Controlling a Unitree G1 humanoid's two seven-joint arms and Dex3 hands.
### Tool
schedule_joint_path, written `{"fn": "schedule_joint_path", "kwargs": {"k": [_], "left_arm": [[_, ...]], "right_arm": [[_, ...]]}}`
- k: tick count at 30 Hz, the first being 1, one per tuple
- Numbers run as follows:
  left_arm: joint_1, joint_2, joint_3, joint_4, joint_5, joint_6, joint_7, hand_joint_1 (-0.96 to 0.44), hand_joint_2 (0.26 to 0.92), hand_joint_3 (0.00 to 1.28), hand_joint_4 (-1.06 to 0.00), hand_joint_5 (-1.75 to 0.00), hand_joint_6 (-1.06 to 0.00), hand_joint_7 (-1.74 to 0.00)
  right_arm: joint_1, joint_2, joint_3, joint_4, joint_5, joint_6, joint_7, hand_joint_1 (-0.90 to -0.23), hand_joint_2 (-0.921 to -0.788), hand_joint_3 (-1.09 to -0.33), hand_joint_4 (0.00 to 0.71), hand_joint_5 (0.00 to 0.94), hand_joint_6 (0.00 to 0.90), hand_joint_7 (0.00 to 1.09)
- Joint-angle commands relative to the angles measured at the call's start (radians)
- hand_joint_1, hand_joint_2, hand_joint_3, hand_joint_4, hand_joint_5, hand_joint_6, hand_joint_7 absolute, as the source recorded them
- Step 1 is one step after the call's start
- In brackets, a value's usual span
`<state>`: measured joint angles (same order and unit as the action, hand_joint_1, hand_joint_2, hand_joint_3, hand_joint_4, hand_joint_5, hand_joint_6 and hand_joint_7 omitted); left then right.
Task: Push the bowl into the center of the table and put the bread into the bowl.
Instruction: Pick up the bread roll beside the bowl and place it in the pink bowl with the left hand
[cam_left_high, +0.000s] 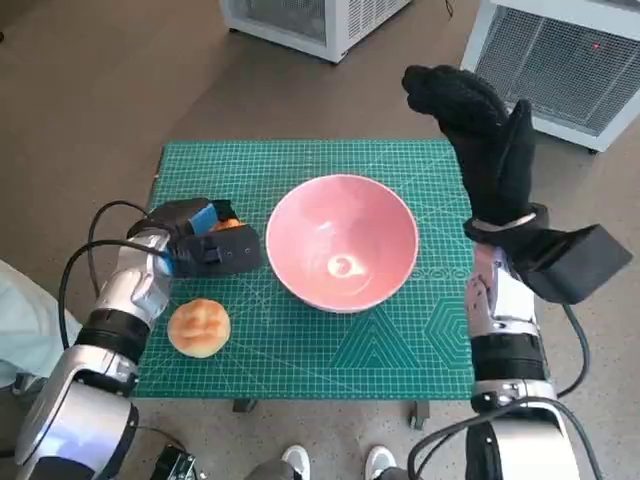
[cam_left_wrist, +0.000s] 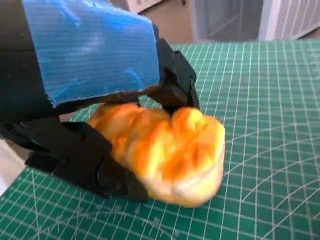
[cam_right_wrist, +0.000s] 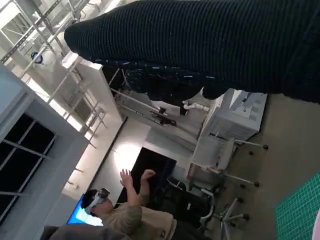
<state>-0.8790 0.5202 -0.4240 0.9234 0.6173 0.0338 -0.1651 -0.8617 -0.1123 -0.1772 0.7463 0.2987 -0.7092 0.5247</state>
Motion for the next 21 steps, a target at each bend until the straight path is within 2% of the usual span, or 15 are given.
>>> {"fn": "schedule_joint_path", "kwargs": {"k": [1,7,12,18,21], "left_arm": [[0.016,0.06,0.08,-0.218,-0.037,0.031,-0.026,0.0,0.92,0.07,-0.68,-1.23,-0.62,-1.11],[0.088,0.091,0.191,-0.508,-0.083,0.036,-0.018,0.0,0.92,0.06,-0.71,-1.19,-0.63,-1.11],[0.124,0.08,0.26,-0.692,-0.111,0.02,-0.003,0.0,0.92,0.05,-0.72,-1.16,-0.64,-1.12],[0.143,0.03,0.259,-0.825,-0.091,0.007,0.024,0.0,0.92,0.04,-0.73,-1.1,-0.65,-1.16],[0.141,0.003,0.236,-0.862,-0.098,-0.009,0.002,0.0,0.92,0.04,-0.74,-1.09,-0.64,-1.16]], "right_arm": [[0.027,-0.002,-0.001,-0.001,0.002,0.016,0.004,-0.652,-0.921,-0.737,0.209,0.002,0.062,0.54],[0.027,-0.004,-0.002,-0.001,0.005,0.017,0.005,-0.655,-0.921,-0.737,0.209,0.002,0.06,0.54],[0.029,-0.005,-0.002,-0.004,0.005,0.016,0.003,-0.659,-0.921,-0.736,0.209,0.002,0.06,0.54],[0.029,-0.007,-0.002,-0.002,0.007,0.016,0.004,-0.664,-0.921,-0.735,0.209,0.002,0.058,0.54],[0.031,-0.007,-0.002,-0.006,0.006,0.016,0.003,-0.667,-0.921,-0.734,0.21,0.002,0.058,0.54]]}}
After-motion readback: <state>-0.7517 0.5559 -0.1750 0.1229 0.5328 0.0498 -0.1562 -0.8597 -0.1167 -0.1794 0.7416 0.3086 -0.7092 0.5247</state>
